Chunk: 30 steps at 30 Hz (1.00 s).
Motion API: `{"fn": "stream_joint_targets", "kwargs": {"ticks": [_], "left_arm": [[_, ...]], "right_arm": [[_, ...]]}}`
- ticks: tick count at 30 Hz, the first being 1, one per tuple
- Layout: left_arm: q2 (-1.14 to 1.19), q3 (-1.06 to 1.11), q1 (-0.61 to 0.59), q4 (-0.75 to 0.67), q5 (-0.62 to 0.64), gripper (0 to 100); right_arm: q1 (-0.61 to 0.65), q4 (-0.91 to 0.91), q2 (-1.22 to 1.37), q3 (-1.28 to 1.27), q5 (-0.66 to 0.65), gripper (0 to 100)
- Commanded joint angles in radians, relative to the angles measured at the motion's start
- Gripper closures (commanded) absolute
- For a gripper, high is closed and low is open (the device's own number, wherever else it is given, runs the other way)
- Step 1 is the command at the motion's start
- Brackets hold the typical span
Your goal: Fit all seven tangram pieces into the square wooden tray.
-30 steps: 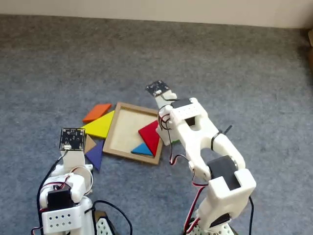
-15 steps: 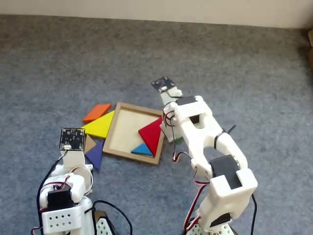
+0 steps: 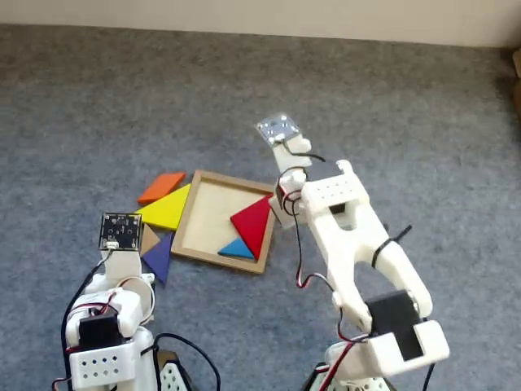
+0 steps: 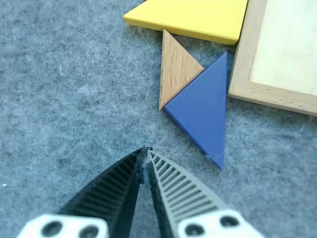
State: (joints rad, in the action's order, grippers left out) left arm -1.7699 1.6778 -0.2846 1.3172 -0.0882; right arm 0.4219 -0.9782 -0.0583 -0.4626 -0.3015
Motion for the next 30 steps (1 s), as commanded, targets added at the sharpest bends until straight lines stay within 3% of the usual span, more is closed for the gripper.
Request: {"fn": "stream_joint_targets", "kwargs": {"ticks": [1,10,13,22,30], "left_arm": [[-0.059,0.019,-0.018,0.003,0.005,99],[-0.059,0.019,-0.018,0.003,0.005,99],[-0.059,0.019,-0.018,0.003,0.005,99],[-0.059,0.019,-0.019,0.003,0.005,99],[-0.059,0.019,-0.136,0.003,0.005,99]], "right_arm": [[0.085,0.077,-0.099,-0.007,0.014,88.9],[0.266,0.254,-0.107,-0.117,0.018,88.9],[0.3,0.311,-0.107,-0.145,0.091,88.9],[0.41,0.358,-0.102,-0.151,0.126,88.9],[0.44,0.355,0.042,-0.142,0.204,88.6]]}}
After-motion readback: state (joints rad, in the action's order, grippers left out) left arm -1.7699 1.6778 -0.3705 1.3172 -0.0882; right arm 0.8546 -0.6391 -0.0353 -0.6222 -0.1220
